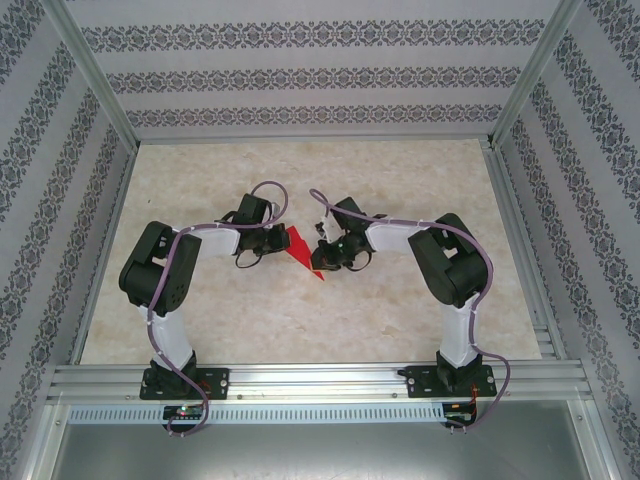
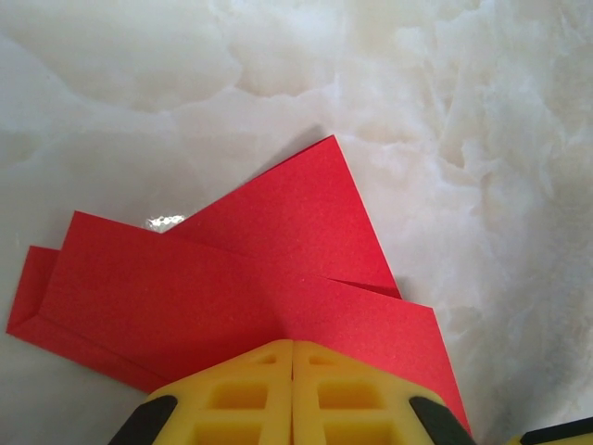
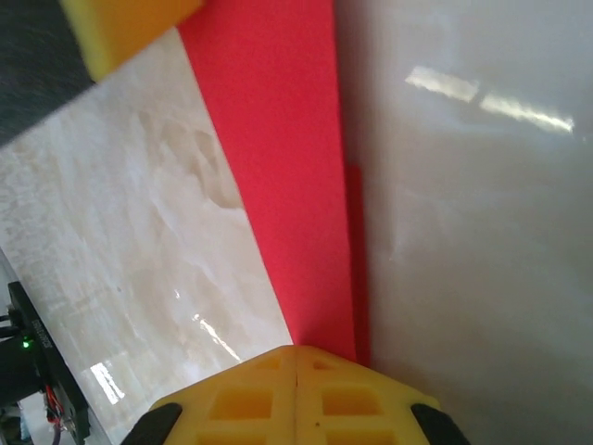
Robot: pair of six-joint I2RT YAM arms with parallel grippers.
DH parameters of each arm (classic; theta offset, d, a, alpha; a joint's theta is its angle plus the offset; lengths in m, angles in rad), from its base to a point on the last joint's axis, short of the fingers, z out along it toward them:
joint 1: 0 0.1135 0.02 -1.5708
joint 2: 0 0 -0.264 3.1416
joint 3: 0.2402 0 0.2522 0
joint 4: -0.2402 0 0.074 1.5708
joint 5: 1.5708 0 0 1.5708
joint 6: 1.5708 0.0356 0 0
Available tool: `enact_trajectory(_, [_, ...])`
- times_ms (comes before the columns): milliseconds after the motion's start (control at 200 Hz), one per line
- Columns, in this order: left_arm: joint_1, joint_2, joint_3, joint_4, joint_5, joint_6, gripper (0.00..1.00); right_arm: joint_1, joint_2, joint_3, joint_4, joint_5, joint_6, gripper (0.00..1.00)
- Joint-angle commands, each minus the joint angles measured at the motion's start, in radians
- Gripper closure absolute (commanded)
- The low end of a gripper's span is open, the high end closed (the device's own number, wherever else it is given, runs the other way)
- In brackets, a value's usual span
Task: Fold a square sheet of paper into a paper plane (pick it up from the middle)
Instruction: Fold the wing for the fifth time at the center of the table.
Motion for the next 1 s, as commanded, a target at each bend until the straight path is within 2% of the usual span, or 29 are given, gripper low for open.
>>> enact_trajectory(0, [0.019, 0.043, -0.033, -0.015, -0.026, 0.019, 0.92, 0.017, 0.0, 0.075, -0.002, 0.027, 0.018, 0.94])
enact_trajectory(275, [0.02, 0.05, -0.04, -0.011, -0.026, 0.019, 0.92, 0.045, 0.126, 0.223, -0.044, 0.033, 0.011, 0.95])
enact_trajectory(525, [0.019, 0.057, -0.042, -0.009, -0.027, 0.012, 0.93, 0.051, 0.174, 0.286, -0.069, 0.032, -0.005, 0.95])
enact_trajectory(739, [0.019, 0.063, -0.039, -0.019, -0.036, 0.009, 0.93, 0.048, 0.199, 0.269, -0.092, 0.062, -0.017, 0.95])
enact_trajectory(994, [0.019, 0.071, -0.037, -0.057, -0.071, 0.008, 0.93, 0.041, 0.167, 0.166, -0.117, 0.063, -0.057, 0.95])
